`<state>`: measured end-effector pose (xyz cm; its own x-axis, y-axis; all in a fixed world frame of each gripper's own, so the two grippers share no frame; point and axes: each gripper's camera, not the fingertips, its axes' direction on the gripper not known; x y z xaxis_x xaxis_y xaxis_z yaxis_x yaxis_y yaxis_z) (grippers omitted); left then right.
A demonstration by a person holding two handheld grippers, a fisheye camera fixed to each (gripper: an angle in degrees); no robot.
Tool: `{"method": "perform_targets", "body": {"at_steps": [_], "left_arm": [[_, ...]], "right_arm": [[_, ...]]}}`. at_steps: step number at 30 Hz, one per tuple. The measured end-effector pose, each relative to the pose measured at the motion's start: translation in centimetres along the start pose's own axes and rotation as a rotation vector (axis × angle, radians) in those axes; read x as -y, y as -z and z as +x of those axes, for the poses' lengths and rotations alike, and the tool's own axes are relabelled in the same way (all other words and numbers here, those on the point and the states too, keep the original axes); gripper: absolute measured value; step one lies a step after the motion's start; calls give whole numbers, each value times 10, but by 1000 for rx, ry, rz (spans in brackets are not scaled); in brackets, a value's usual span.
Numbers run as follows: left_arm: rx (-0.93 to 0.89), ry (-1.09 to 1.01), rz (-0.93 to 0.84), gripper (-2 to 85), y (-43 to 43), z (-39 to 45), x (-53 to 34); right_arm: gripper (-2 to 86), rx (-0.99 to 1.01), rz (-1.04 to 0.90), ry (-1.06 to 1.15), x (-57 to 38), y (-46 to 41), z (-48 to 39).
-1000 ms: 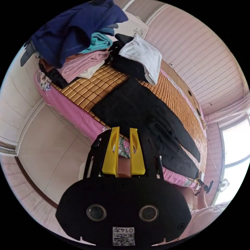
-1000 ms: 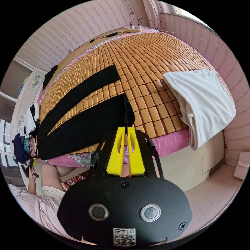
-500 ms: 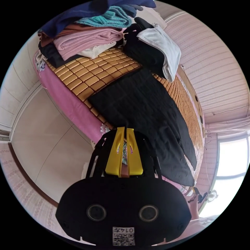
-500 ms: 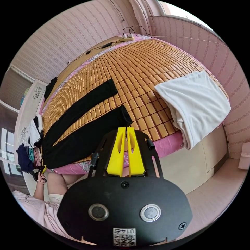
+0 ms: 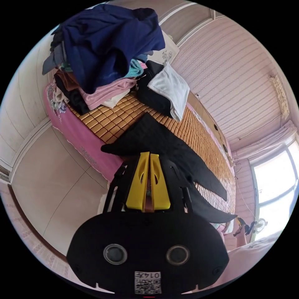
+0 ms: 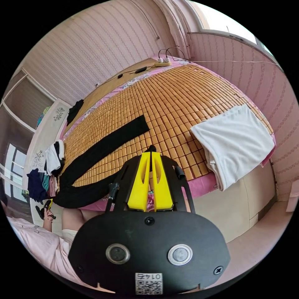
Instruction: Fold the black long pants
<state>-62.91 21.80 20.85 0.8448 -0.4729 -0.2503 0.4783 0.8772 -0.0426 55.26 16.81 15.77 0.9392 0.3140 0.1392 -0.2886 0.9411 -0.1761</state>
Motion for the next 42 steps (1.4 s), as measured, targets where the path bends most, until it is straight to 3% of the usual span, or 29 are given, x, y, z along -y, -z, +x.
{"method": "perform_targets", "body": {"at_steps": [6,12,15,19,23,31,36,40,42], "left_arm": [[-9,-119,50,-9,-31,54,71],[177,-5,-20,6,-112,80,113],[186,-130,-13,2,-116,113,103],[202,-347,-161,-6,-150,161,73],[290,-398,-339,-6,-203,177,50],[304,-481,-427,-8,-217,200,46],[278,-595,-323,-9,-192,242,40],[268,-935,-232,-1,-170,320,1],[180,-1024,-281,10,-182,348,-25]], "right_arm": [[8,-45,-27,133,98,-36,-40],[51,-171,-221,58,164,-138,-58],[80,-141,-223,57,156,-148,-56],[105,-148,-254,41,134,-162,-47],[71,-165,-226,85,122,-164,-58],[27,-156,-200,192,77,-100,-51],[41,-246,-234,127,23,-86,-27],[66,-95,-119,14,2,-64,-12],[71,-69,-105,-23,3,-71,-12]]}}
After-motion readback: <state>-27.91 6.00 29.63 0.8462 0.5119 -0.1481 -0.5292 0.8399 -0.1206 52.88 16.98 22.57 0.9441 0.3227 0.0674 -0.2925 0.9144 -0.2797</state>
